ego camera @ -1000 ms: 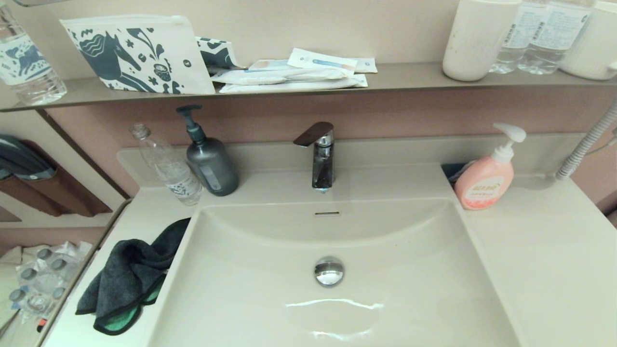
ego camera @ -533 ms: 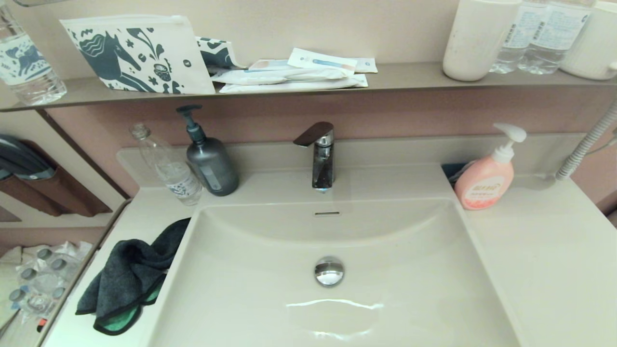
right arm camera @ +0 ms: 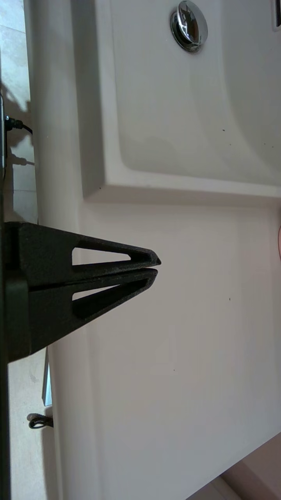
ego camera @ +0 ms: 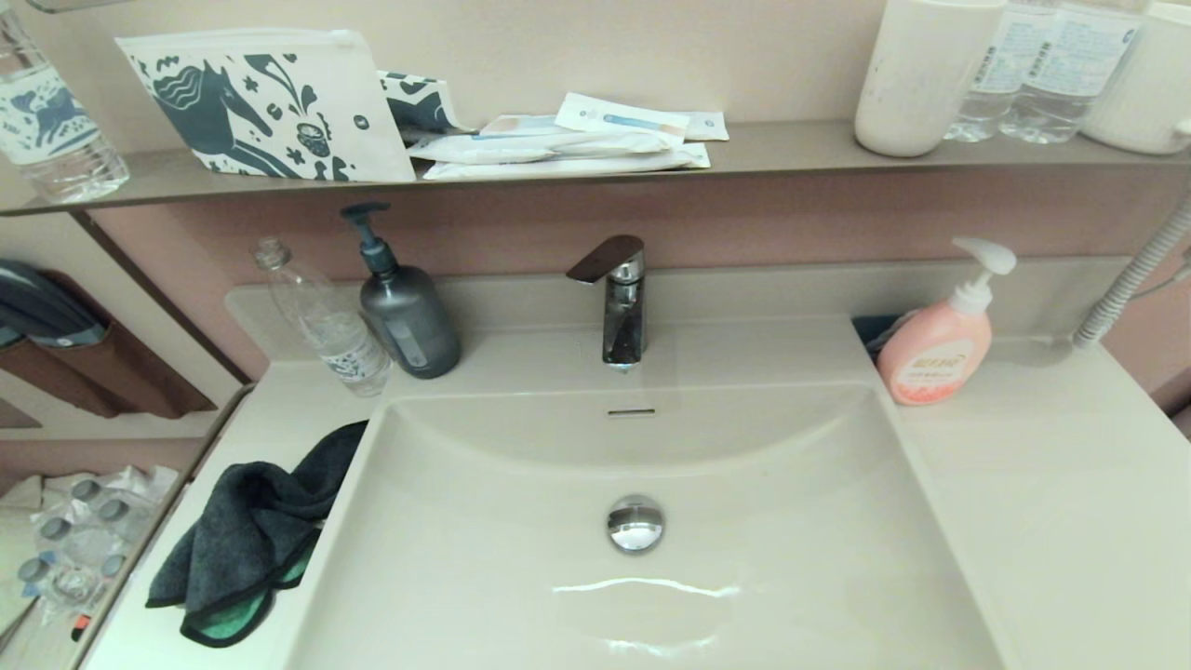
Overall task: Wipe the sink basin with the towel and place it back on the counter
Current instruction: Pick up the cloth
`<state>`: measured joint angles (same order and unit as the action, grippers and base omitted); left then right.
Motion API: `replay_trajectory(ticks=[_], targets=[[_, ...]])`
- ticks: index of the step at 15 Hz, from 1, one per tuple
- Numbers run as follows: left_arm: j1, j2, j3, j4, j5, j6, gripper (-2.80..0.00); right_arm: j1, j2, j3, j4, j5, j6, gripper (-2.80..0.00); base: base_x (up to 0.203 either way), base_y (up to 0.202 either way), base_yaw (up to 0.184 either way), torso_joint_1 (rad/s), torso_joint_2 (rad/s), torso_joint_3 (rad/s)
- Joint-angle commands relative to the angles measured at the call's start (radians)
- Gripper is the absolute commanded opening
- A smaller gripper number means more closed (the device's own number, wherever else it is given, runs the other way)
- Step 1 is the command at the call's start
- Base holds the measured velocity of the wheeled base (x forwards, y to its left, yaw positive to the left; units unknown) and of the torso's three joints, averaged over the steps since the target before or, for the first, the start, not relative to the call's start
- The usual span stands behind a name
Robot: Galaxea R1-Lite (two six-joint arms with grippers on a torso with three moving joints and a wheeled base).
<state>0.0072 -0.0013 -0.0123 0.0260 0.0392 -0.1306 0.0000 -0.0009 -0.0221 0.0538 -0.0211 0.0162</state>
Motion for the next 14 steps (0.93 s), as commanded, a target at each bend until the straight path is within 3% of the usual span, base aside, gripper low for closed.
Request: replay_trajectory(ticks=[1, 14], targets=[[0.0, 0.001, 0.0, 0.0, 0.001, -0.001, -2.8, 0.0, 0.001, 0.0, 0.0, -0.001, 0.001, -2.8, 0.0, 0.0, 0.0, 0.0, 0.0, 0.0], [0.0, 0.001, 0.0, 0.0, 0.001, -0.001, -2.8, 0.0, 0.001, -0.001, 0.0, 0.0, 0.001, -2.8, 0.0, 0.0, 0.0, 0.0, 0.0, 0.0]])
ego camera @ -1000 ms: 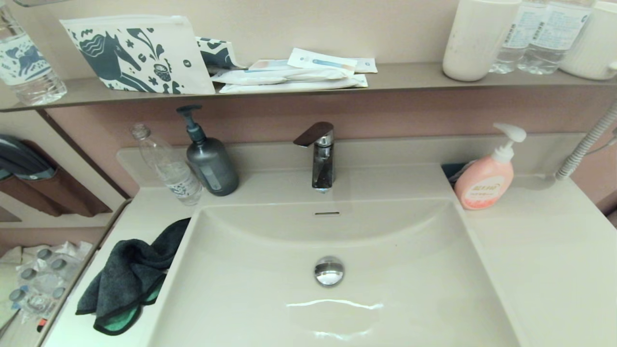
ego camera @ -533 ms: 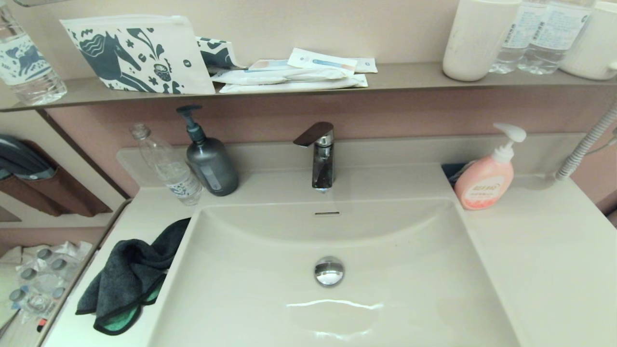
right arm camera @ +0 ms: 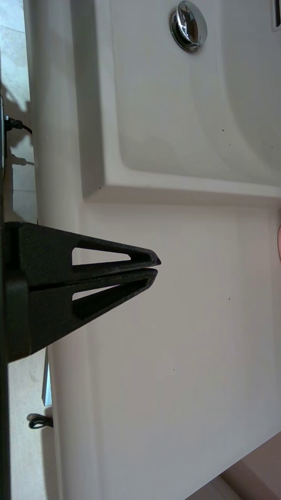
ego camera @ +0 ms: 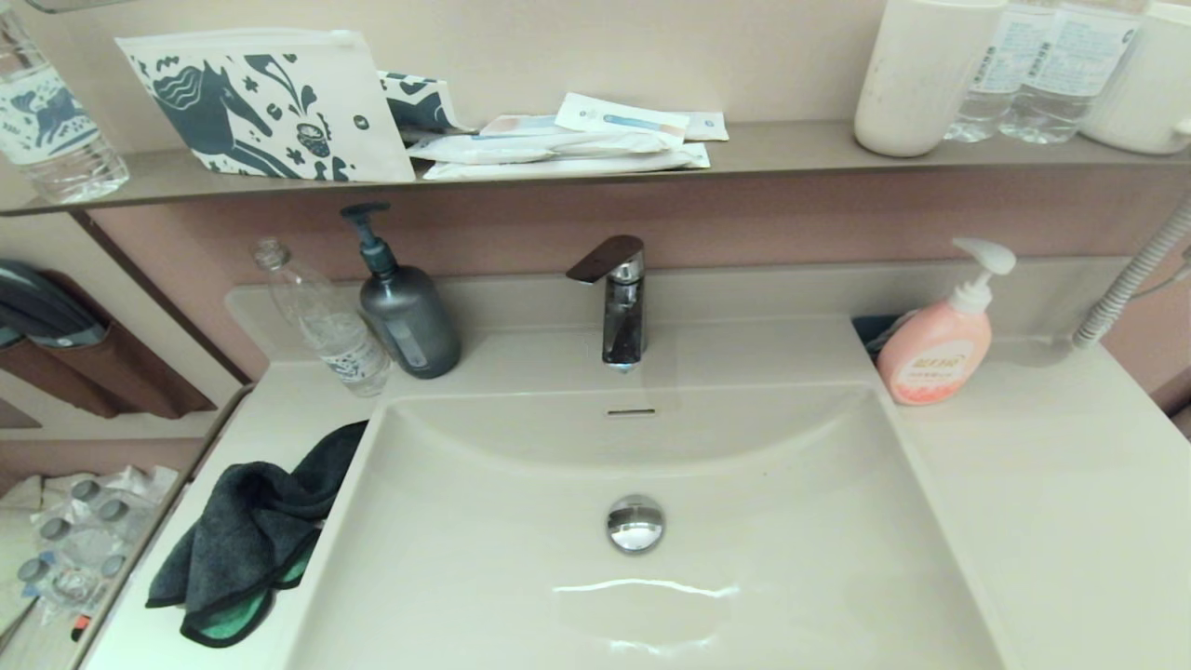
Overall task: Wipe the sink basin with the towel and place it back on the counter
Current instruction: Pick up the cloth
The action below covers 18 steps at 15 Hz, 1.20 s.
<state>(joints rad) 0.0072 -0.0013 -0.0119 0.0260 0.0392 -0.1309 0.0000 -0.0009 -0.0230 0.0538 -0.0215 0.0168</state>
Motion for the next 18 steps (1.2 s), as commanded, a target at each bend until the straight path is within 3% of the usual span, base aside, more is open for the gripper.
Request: replay_trajectory(ticks=[1, 3, 10, 15, 18], targets=[[0.0, 0.001, 0.0, 0.0, 0.001, -0.001, -2.8, 0.0, 0.001, 0.0, 0.0, 0.0, 0.0, -2.8, 0.0, 0.0, 0.0, 0.0, 0.0, 0.0], [0.0, 0.001, 0.0, 0.0, -0.005, 0.026, -2.8, 0.0, 0.001, 0.001, 0.0, 0.0, 0.0, -2.8, 0.0, 0.0, 0.0, 0.0, 0.0, 0.0], [0.0, 0.001, 0.0, 0.0, -0.004, 0.024, -2.8, 0.0, 0.001, 0.0, 0.0, 0.0, 0.0, -2.8, 0.0, 0.0, 0.0, 0.0, 0.0, 0.0], [-0.007, 0.031, -0.009, 0.005, -0.028, 0.072, -2.8, 0.0, 0.001, 0.0, 0.001, 0.0, 0.0, -2.8, 0.0, 0.0, 0.0, 0.0, 0.0, 0.0], [-0.008, 0.179, -0.135, 0.001, -0.072, 0.041, -2.8, 0.0, 0.001, 0.0, 0.0, 0.0, 0.0, -2.8, 0.0, 0.0, 0.0, 0.0, 0.0, 0.0]])
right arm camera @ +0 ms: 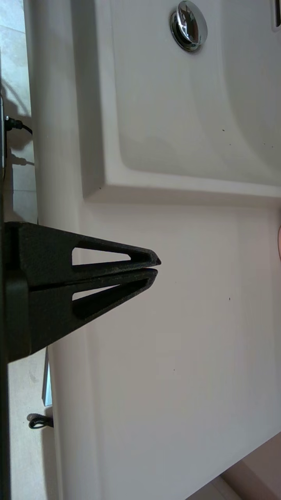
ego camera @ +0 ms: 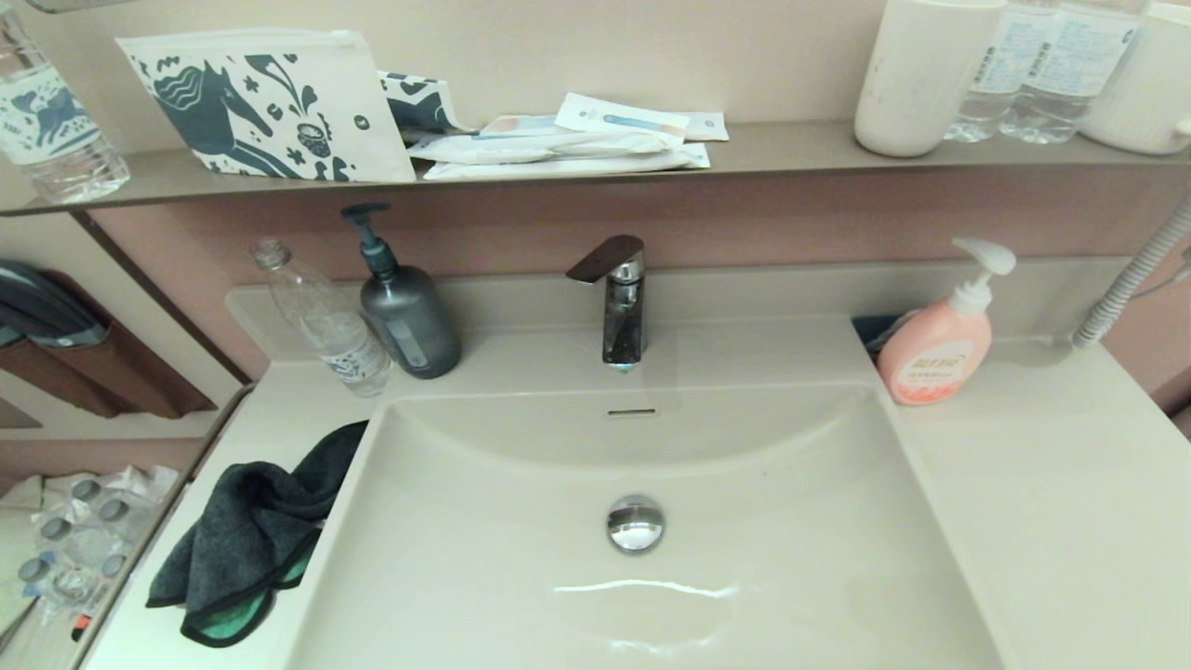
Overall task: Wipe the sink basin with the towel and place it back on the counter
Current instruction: Pick up the cloth
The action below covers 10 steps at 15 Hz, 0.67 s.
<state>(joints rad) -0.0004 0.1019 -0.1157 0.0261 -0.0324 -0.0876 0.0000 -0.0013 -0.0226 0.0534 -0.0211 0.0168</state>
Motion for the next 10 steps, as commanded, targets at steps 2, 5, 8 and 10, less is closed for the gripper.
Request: replay_trajectory(ticks=[2, 5, 8, 10], targets=[[0.001, 0.233, -0.107, 0.0, -0.007, -0.029, -2.8, 0.0, 0.001, 0.001, 0.0, 0.0, 0.0, -2.8, 0.0, 0.0, 0.0, 0.0, 0.0, 0.0], [0.001, 0.454, -0.168, -0.002, -0.01, -0.039, -2.8, 0.0, 0.001, 0.0, 0.0, 0.0, 0.0, -2.8, 0.0, 0.0, 0.0, 0.0, 0.0, 0.0], [0.014, 0.698, -0.221, -0.021, -0.008, -0.005, -2.8, 0.0, 0.001, 0.0, 0.0, 0.0, 0.0, -2.8, 0.0, 0.0, 0.0, 0.0, 0.0, 0.0], [0.075, 0.81, -0.263, -0.051, -0.007, 0.079, 0.0, 0.0, 0.001, 0.0, 0.0, -0.002, 0.0, -2.8, 0.0, 0.0, 0.0, 0.0, 0.0, 0.0]])
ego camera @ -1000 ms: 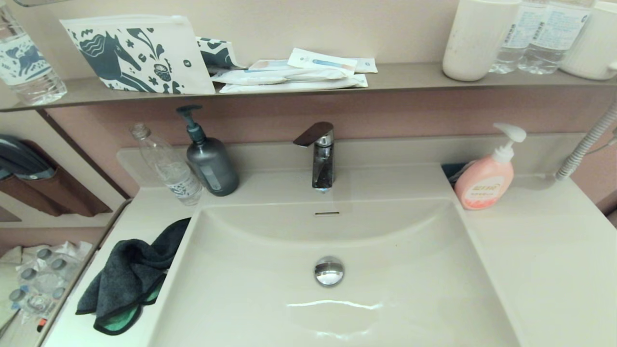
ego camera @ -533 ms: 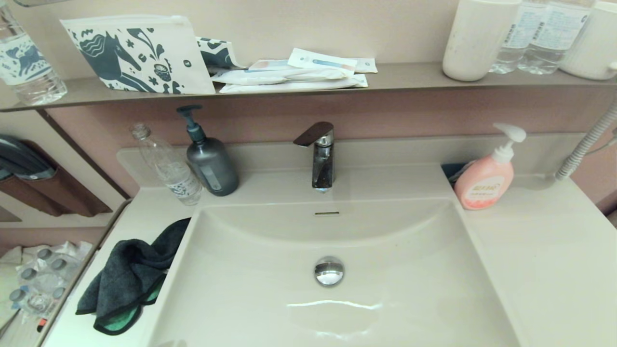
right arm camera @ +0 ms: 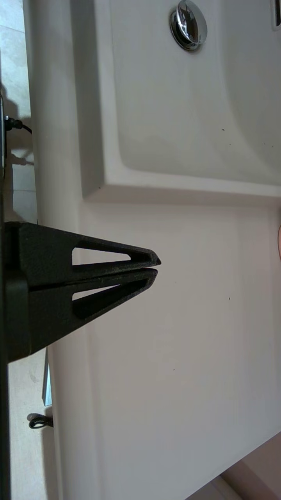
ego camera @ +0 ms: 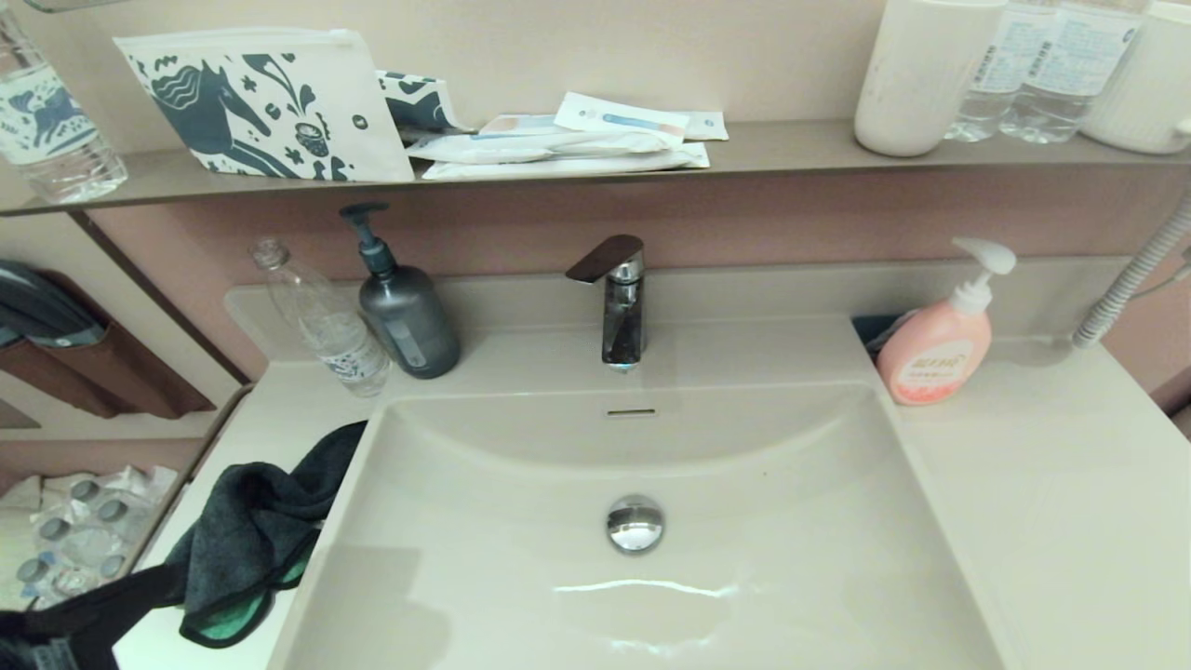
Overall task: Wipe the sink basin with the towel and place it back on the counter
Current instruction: Pick up the cloth
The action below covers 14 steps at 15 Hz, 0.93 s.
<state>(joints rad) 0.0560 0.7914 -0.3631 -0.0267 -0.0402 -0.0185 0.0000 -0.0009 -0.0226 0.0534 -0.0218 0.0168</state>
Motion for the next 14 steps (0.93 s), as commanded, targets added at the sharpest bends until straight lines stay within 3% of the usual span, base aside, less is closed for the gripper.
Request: replay_trajectory(ticks=[1, 6, 10, 14], targets=[[0.061, 0.162, -0.026, -0.008, 0.0, 0.068, 0.0, 0.001, 0.001, 0.0, 0.001, 0.0, 0.0, -2.8, 0.0, 0.0, 0.0, 0.0, 0.0, 0.0], [0.116, 0.326, -0.045, -0.045, 0.003, 0.179, 0.0, 0.0, 0.001, 0.0, 0.002, 0.0, 0.0, -2.8, 0.0, 0.0, 0.0, 0.0, 0.0, 0.0], [0.259, 0.512, -0.07, -0.183, -0.006, 0.361, 0.0, 0.0, 0.001, 0.001, 0.0, 0.0, 0.0, -2.8, 0.0, 0.0, 0.0, 0.0, 0.0, 0.0], [0.266, 0.559, -0.077, -0.192, -0.044, 0.376, 0.0, 0.0, 0.001, 0.001, 0.0, 0.0, 0.0, -2.8, 0.0, 0.0, 0.0, 0.0, 0.0, 0.0]])
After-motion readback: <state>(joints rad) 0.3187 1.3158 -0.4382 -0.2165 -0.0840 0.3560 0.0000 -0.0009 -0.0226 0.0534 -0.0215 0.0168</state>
